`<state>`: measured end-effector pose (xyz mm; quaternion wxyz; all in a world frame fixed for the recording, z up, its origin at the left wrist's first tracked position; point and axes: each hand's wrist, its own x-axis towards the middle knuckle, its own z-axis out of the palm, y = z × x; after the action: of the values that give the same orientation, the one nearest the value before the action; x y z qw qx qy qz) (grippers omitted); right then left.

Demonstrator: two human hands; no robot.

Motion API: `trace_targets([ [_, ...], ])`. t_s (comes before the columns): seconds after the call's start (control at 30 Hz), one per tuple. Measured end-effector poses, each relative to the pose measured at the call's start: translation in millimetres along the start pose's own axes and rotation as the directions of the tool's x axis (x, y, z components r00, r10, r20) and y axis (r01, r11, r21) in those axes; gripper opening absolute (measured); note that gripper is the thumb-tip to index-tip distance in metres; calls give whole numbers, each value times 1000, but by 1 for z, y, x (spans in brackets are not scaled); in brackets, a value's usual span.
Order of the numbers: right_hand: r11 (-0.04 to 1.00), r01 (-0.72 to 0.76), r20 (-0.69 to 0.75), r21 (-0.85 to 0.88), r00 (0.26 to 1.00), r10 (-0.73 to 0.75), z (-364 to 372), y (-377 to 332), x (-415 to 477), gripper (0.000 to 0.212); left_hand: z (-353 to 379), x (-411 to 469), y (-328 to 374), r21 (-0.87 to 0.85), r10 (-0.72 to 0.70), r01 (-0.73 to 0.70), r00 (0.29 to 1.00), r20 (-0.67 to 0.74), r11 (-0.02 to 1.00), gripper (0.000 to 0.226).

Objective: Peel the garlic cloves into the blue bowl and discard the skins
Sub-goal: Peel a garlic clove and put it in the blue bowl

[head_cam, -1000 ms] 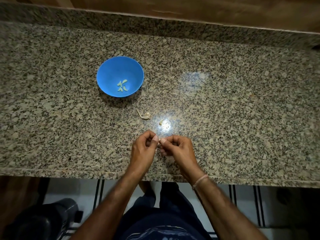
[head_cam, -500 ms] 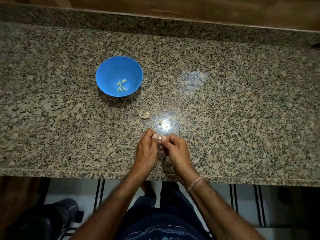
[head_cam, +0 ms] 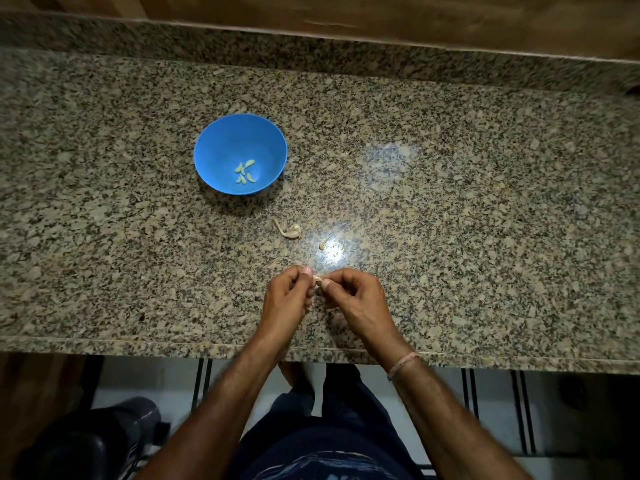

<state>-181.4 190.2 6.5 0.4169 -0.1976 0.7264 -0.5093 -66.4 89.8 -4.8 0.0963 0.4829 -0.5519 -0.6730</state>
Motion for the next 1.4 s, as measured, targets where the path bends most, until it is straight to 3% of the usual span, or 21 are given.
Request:
trace_targets([
  [0.1,997,24,-35,-67,999,-26,1,0,-1,8,5,-3,-2,-78,-46,45,999,-11,996,34],
  [0.27,980,69,-125,-184,988,-93,1,2,-2,10,8,-5,3,13,76,-75,991,-114,997,21],
  [0.37,954,102,-122,-282,982,-142,-1,11,-1,3,7,-3,4,-89,11,-21,993,-118,996,21],
  [0.43,930,145,-126,-338,972,-197,-1,15,-1,13,7,-4,4,-101,7,-17,995,-101,995,22],
  [0.5,943,181,-131,-280,966,-224,0,12,-2,18,8,-5,4,-107,12,-22,996,-90,994,22],
  [0.6,988,127,-110,-87,985,-136,2,4,1,11,12,-5,4,-56,43,-49,994,-98,997,20],
  [0.77,999,32,-120,0,992,-32,6,7,5,3,14,-2,2,56,89,-84,992,-92,995,30],
  [0.93,996,-7,-122,86,992,18,6,8,4,5,19,1,0,-187,-119,114,993,-13,976,29],
  [1.03,994,-17,-117,106,993,30,6,7,1,4,20,3,-5,-204,-145,145,989,15,968,33],
  [1.1,993,-7,-127,114,992,22,6,7,1,5,20,2,-5,-125,-110,111,994,13,986,35],
  [1.23,995,-32,-166,97,985,48,5,8,1,11,19,-1,-1,319,79,-44,992,-97,947,18],
  [1.3,998,-43,-187,37,981,49,2,10,2,14,16,-4,5,385,114,-52,983,-142,922,4],
  [1.4,999,-27,-213,-42,977,18,-3,12,4,18,15,-7,5,464,223,-122,960,-169,878,4],
])
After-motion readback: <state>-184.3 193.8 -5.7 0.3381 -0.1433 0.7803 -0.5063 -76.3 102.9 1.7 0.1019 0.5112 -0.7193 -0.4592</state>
